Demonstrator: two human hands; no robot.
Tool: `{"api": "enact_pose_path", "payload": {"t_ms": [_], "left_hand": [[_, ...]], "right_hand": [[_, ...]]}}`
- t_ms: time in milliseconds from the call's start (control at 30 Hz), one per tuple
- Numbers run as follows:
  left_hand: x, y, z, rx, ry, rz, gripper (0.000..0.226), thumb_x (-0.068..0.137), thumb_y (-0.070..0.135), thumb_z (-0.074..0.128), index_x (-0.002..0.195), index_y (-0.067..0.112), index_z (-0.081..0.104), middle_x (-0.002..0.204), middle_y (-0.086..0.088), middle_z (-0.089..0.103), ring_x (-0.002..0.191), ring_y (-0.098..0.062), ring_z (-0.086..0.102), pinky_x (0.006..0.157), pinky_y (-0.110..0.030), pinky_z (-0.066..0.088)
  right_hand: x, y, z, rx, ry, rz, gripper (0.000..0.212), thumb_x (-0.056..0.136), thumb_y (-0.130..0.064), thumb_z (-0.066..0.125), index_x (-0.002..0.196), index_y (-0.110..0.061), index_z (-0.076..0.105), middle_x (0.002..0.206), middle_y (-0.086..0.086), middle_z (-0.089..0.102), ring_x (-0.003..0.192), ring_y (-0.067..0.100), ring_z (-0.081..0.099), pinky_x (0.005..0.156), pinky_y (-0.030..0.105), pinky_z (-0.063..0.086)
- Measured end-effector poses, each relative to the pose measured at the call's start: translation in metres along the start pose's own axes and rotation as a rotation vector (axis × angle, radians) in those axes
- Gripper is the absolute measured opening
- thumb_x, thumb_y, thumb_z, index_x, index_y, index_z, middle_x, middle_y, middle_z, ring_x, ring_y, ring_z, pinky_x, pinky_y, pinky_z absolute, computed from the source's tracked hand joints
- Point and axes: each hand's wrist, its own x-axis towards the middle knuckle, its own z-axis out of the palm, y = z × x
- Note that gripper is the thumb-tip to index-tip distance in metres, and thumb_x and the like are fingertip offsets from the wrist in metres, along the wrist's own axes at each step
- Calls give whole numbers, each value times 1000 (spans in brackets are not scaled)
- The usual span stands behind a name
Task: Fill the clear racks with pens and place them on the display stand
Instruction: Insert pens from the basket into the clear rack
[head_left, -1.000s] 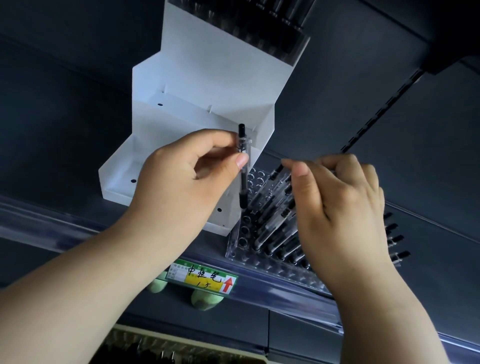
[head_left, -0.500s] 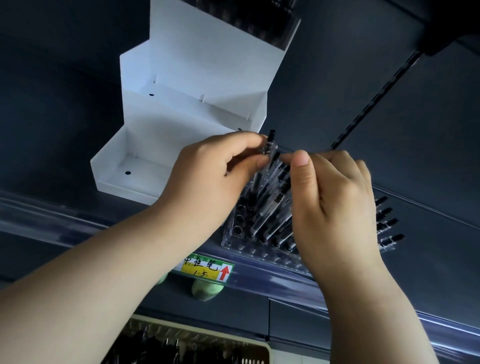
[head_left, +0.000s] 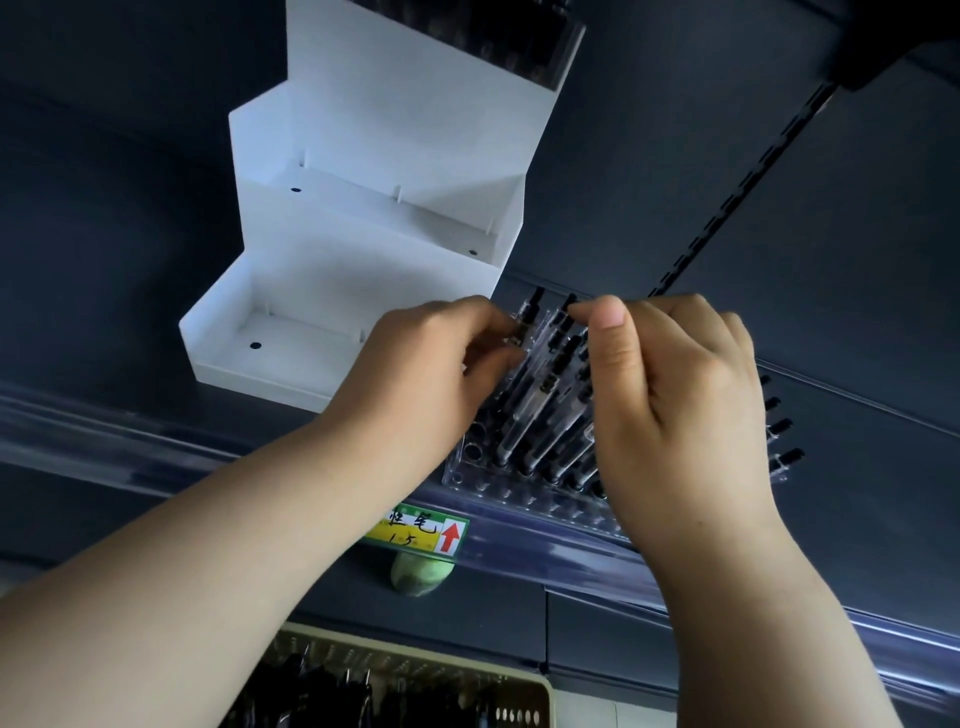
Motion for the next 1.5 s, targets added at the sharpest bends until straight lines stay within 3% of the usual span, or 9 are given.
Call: {"api": "enact_pose_path", "payload": {"t_ms": [233,333,400,600,800,1100,1200,1333,1500], "left_hand": [[-2,1,3,30,1,3,13,80,20,72,91,13,72,78,-2,72,60,-6,51,64,4,31],[-3,1,0,52,-1,-4,18,80,21,72,96,13,72,81,-2,72,64,-6,50,62,9,29],[-4,-1,-3,69,-24,-6,25,81,23,71,104,14,70,86,-1,71,69,-7,51,62,1,31],[-27,4,-36,198,-47,160,23,85,11,64,108,12,68,89,-4,68,61,-11,47,66,-18,40],[-98,7,-49,234,-305,361,17,80,4,69,97,6,71,89,-9,69,79,-29,66,67,-43,56],[-154,-6,-35,442,-636,366,26,93,12,50,113,18,63,107,3,61,104,-20,53,83,-37,48],[-170,-8,-28,456,-651,312,25,94,15,47,113,20,62,106,2,60,106,-21,52,81,-38,49],[-202,-17,-14,502,-721,229,27,94,16,43,116,21,58,107,1,58,108,-20,51,84,-37,48],[-247,-30,-2,440,-752,-10,30,94,20,44,119,28,58,113,6,59,107,-17,54,84,-31,47]], "right_hand": [[-1,-2,-2,-8,0,-29,51,94,-43,23,90,-19,69,79,-4,55,84,28,49,80,33,31],[-2,-5,-3,2,13,-64,34,95,-39,27,70,-28,46,75,-6,45,78,28,45,77,36,33],[-3,-8,-5,-11,24,-111,28,96,-37,29,71,-29,38,75,-6,42,75,28,44,76,36,34],[-22,-16,-19,-27,106,-219,36,96,-27,41,86,-7,69,81,2,51,76,25,46,72,26,27],[-85,-2,-32,-31,103,-171,30,94,-18,48,76,-2,66,78,10,56,69,27,53,59,33,43],[-186,12,9,-174,-725,486,18,91,-19,47,86,-10,61,75,7,59,65,25,56,60,29,49],[-210,7,34,-237,-945,604,19,91,-12,47,101,-7,62,92,10,63,85,27,62,66,28,44],[-241,7,63,-335,-1141,622,32,87,-4,52,119,-6,58,122,11,59,112,26,58,87,31,48],[-260,9,77,-348,-1161,745,36,89,-6,52,125,-10,54,128,9,56,115,25,55,86,31,47]]}}
